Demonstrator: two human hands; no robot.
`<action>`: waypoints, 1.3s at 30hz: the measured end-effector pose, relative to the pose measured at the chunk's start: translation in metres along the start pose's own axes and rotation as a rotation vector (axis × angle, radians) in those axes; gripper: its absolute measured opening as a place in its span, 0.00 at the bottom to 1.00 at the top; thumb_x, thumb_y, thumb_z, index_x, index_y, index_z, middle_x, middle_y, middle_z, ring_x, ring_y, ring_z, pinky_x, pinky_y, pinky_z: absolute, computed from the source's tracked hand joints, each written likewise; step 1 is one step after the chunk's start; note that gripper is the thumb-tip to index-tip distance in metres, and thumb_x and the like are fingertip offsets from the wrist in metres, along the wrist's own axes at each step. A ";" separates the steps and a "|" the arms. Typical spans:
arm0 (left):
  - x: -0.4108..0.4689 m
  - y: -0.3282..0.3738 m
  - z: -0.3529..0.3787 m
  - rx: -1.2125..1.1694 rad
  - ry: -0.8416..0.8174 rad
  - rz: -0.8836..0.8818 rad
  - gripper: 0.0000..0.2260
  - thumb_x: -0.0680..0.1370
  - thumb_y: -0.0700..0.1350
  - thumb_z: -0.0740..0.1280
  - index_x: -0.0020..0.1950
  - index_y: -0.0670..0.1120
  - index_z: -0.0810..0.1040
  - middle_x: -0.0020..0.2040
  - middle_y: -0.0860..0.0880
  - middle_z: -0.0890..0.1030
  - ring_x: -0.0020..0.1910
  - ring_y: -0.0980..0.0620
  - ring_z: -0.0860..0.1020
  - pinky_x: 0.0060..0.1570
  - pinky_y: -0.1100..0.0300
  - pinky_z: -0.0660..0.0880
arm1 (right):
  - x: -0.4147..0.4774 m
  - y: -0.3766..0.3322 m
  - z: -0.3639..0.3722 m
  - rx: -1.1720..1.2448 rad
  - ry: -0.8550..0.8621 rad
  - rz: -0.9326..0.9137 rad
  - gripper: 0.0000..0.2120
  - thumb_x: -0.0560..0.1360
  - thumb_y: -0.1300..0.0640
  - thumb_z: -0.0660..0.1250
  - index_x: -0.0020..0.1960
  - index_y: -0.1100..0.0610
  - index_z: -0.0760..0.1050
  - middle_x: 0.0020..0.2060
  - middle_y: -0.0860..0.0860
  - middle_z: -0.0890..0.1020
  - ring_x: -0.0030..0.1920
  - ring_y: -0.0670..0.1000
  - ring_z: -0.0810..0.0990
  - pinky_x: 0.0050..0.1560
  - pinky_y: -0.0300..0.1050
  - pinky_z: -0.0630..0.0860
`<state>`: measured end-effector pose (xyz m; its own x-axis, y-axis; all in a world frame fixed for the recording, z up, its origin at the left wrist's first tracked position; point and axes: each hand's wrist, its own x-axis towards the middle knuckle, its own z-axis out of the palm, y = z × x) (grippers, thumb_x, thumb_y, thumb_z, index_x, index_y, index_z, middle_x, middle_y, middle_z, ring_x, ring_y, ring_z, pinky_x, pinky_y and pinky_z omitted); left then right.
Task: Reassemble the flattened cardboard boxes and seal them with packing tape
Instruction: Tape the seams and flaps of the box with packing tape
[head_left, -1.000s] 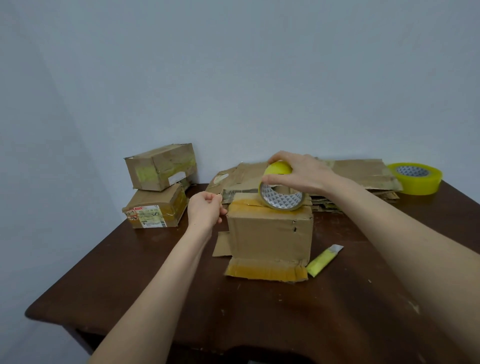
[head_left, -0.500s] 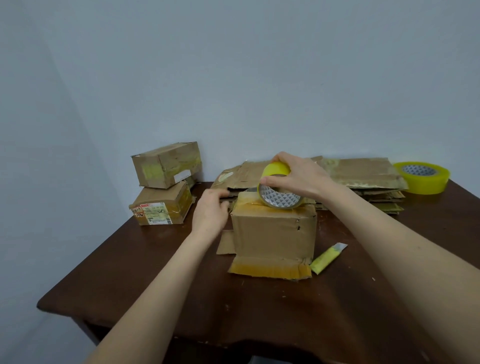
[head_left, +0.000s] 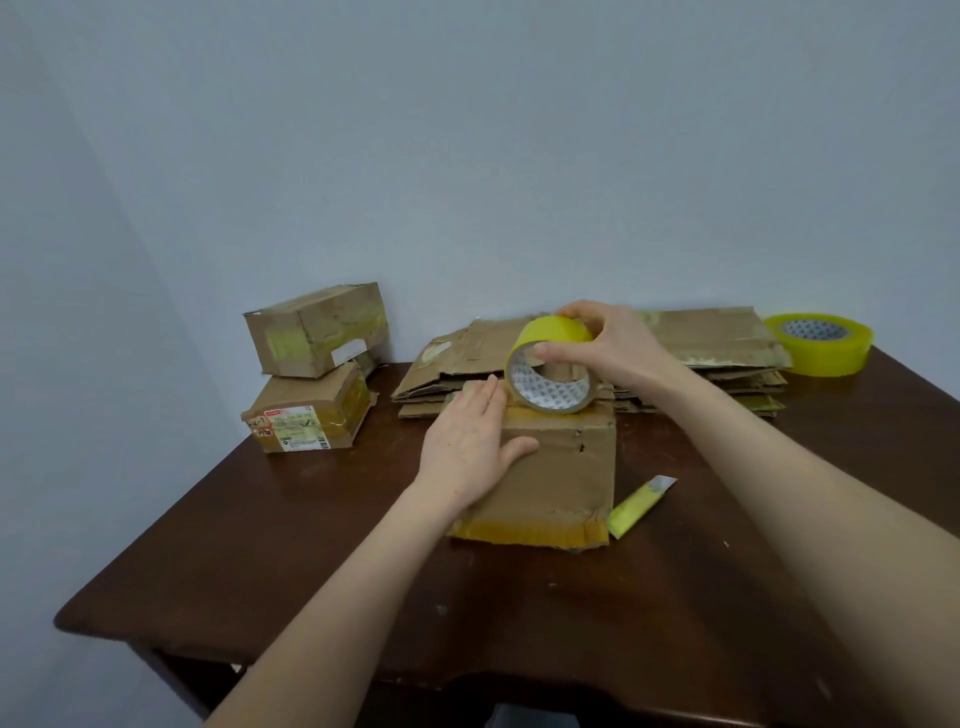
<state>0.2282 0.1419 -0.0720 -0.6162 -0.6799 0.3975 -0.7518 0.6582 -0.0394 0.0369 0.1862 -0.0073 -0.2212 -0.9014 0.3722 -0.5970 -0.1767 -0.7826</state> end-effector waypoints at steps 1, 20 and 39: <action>-0.001 -0.001 -0.001 0.012 -0.017 -0.005 0.35 0.78 0.63 0.56 0.78 0.43 0.54 0.78 0.46 0.56 0.77 0.49 0.54 0.74 0.57 0.51 | 0.002 -0.002 -0.006 -0.060 -0.010 -0.006 0.24 0.67 0.44 0.76 0.59 0.49 0.77 0.50 0.45 0.78 0.53 0.47 0.75 0.51 0.41 0.70; -0.002 -0.003 -0.013 -0.305 -0.139 -0.176 0.29 0.75 0.60 0.66 0.74 0.58 0.61 0.78 0.40 0.53 0.75 0.42 0.57 0.69 0.50 0.61 | -0.006 0.000 -0.017 -0.142 -0.006 -0.005 0.24 0.68 0.40 0.73 0.61 0.46 0.77 0.57 0.48 0.78 0.56 0.50 0.74 0.52 0.45 0.72; 0.023 0.018 -0.007 0.019 -0.172 0.092 0.41 0.74 0.68 0.60 0.77 0.45 0.52 0.77 0.48 0.58 0.76 0.48 0.54 0.71 0.52 0.56 | -0.027 0.022 -0.024 0.250 0.062 0.152 0.16 0.67 0.53 0.77 0.52 0.56 0.79 0.40 0.48 0.81 0.41 0.47 0.79 0.46 0.43 0.74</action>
<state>0.2023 0.1404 -0.0569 -0.7121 -0.6637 0.2289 -0.6940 0.7148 -0.0862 0.0118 0.2165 -0.0225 -0.3449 -0.9003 0.2655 -0.3469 -0.1406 -0.9273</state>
